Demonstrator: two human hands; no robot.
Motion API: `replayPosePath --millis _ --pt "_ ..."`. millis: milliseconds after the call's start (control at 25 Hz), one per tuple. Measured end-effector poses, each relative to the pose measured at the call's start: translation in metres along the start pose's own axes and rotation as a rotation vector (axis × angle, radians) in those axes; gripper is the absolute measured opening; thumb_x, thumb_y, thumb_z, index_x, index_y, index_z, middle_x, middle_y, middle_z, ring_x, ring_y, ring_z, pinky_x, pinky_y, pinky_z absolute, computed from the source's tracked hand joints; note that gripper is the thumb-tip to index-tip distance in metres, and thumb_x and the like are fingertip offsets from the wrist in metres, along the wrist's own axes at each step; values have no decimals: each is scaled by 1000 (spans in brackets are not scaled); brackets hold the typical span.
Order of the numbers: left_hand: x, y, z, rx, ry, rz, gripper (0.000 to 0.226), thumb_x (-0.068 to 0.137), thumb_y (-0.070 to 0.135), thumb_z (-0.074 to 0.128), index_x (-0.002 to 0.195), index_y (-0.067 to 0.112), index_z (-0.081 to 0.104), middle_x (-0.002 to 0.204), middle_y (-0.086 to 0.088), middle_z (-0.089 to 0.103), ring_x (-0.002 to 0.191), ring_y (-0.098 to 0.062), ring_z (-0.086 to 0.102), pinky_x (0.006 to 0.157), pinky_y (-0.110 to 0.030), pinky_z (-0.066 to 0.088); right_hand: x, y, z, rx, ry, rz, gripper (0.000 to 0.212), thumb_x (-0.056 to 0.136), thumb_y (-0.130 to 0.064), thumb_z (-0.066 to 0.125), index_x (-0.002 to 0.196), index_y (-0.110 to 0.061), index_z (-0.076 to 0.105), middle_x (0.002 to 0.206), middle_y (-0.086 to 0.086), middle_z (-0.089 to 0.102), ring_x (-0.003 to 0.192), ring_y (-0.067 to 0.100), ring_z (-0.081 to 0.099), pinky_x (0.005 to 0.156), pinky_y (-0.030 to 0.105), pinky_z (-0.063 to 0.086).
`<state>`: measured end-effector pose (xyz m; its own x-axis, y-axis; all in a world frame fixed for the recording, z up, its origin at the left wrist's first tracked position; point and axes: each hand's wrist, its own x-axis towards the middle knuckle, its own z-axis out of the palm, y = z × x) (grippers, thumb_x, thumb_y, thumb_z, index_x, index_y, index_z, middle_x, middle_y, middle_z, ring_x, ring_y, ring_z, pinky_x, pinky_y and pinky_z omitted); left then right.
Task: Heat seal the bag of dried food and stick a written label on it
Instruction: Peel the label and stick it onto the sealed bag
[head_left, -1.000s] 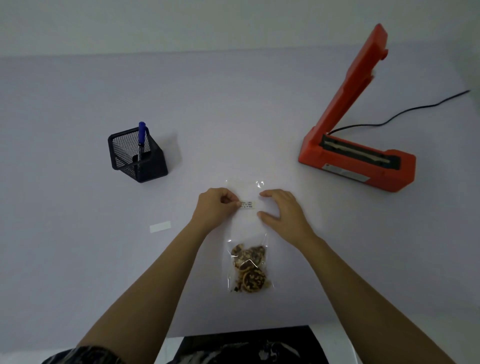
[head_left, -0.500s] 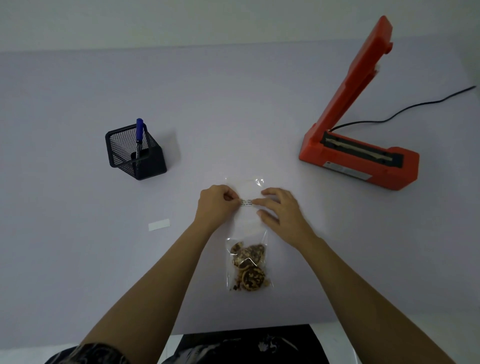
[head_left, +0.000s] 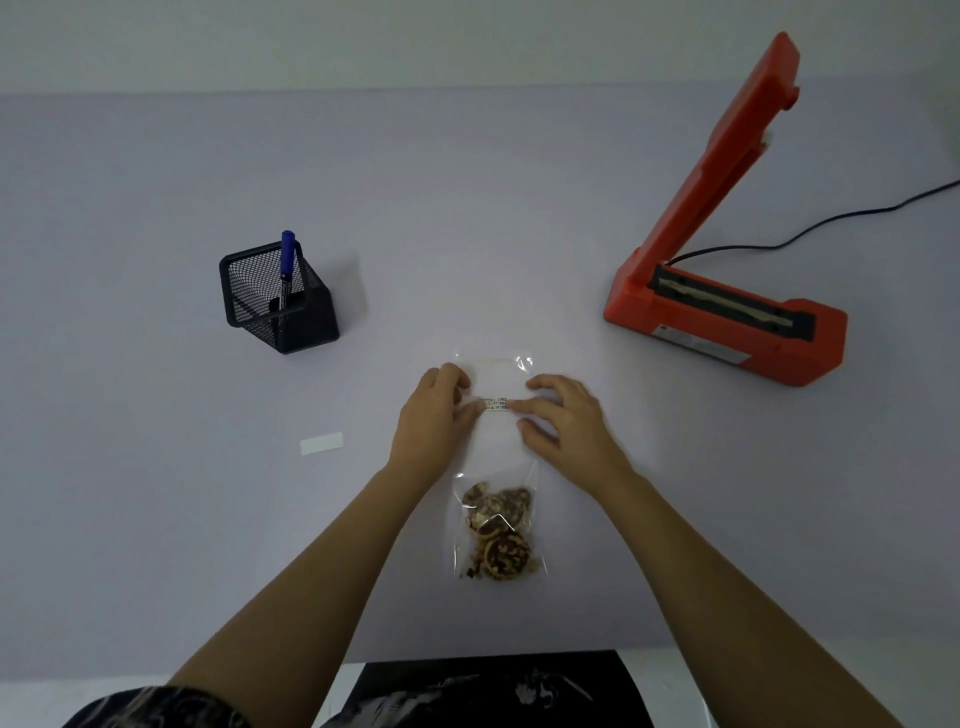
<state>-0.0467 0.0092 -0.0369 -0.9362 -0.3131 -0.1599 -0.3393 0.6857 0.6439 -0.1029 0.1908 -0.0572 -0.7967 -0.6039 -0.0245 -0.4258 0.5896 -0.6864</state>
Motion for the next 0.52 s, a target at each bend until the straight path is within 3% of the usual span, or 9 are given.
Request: replayPosePath --millis 120,200,320,520 --pt "-13 -19 8 222 35 354 31 92 27 52 118 13 62 96 -13 55 78 -24 54 65 -32 51 0 0 0 -21 -20 -1 25 84 -27 58 107 -26 68 121 3 54 116 23 47 98 47 39" --pt "-16 -28 13 354 61 453 37 92 33 46 120 18 64 99 -16 57 80 -27 55 67 -32 48 0 0 0 -31 -32 7 25 85 -24 60 109 -26 67 122 2 53 117 21 46 100 43 36" --pt "-18 -30 13 439 68 427 39 90 41 45 119 24 65 102 -13 60 82 -30 58 67 -35 48 0 0 0 -47 -31 6 25 85 -24 60 109 -26 67 123 2 53 118 21 45 99 40 34" --pt "-20 -28 7 504 23 234 48 82 63 39 120 42 60 111 -1 56 94 -25 52 73 -36 36 -1 -1 1 -85 -45 4 25 85 -29 56 108 -26 66 123 2 53 119 21 44 97 39 32"
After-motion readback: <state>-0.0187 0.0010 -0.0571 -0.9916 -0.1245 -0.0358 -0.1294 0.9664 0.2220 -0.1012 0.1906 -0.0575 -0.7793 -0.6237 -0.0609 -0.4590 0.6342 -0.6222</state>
